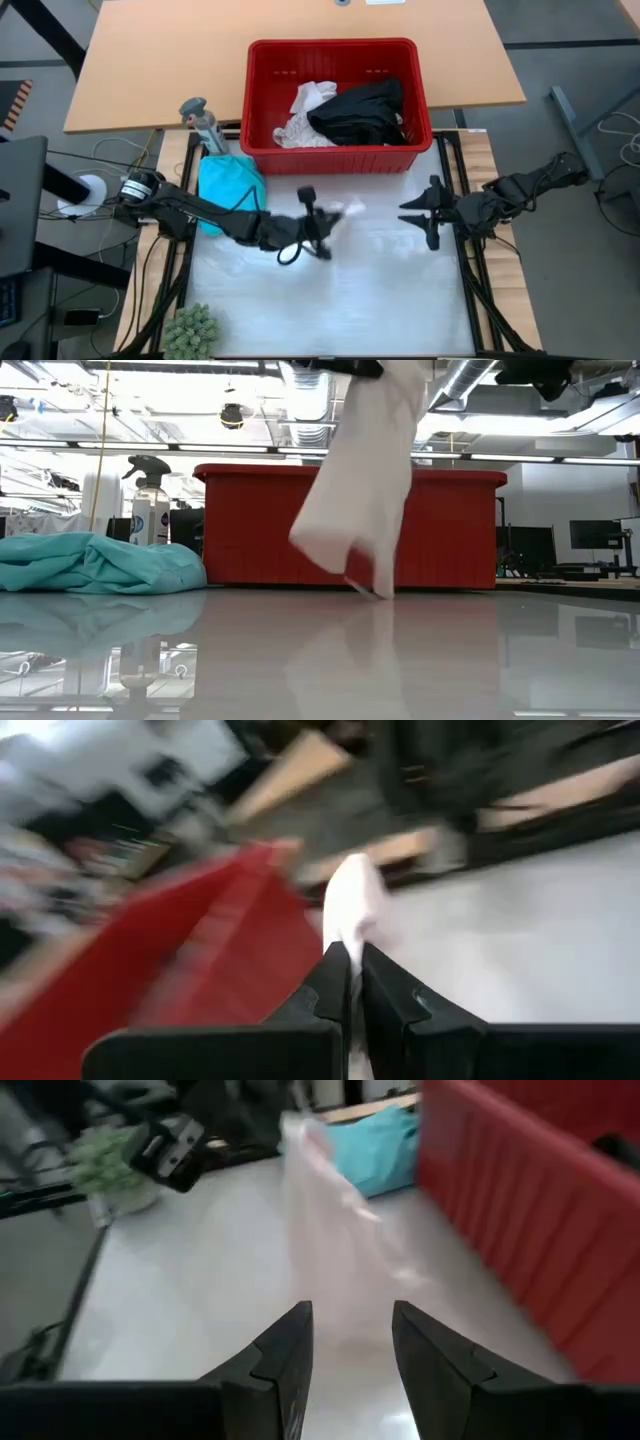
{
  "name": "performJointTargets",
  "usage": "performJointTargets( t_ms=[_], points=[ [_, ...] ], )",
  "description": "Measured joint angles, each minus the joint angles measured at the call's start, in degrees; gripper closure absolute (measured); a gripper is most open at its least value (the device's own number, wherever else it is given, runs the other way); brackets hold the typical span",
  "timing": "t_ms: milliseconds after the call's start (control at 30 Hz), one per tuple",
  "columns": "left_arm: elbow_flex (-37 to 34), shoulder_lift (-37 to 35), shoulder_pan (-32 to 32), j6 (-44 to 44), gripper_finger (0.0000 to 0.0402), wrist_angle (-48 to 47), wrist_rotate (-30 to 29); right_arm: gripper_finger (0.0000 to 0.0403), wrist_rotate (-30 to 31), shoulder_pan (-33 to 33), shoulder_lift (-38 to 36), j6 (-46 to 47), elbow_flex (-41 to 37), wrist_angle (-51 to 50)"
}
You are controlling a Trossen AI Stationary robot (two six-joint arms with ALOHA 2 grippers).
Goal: Fold laundry
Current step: Fold the white underwear
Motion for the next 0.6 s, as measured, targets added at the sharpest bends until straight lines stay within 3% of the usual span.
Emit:
performJointTargets(
  t_ms=[300, 500, 600],
  points=[
    [-17.0, 0.2, -5.6, -23.5, 0.0398, 4.8, 15.2, 0.0236, -1.5, 5.5, 10.8, 3.8, 0.0, 1.5],
    [-21.1, 0.2, -7.9, -31.7, 0.0363, 5.5, 20.9, 0.0231, -8.5, 5.9, 23.0, -0.9, 0.0, 12.2],
    [-21.2, 0.2, -9.0, -33.7, 0.0333, 4.4, 26.8, 0.0216, -10.3, 5.5, 29.5, -3.0, 0.0, 18.0]
  ],
)
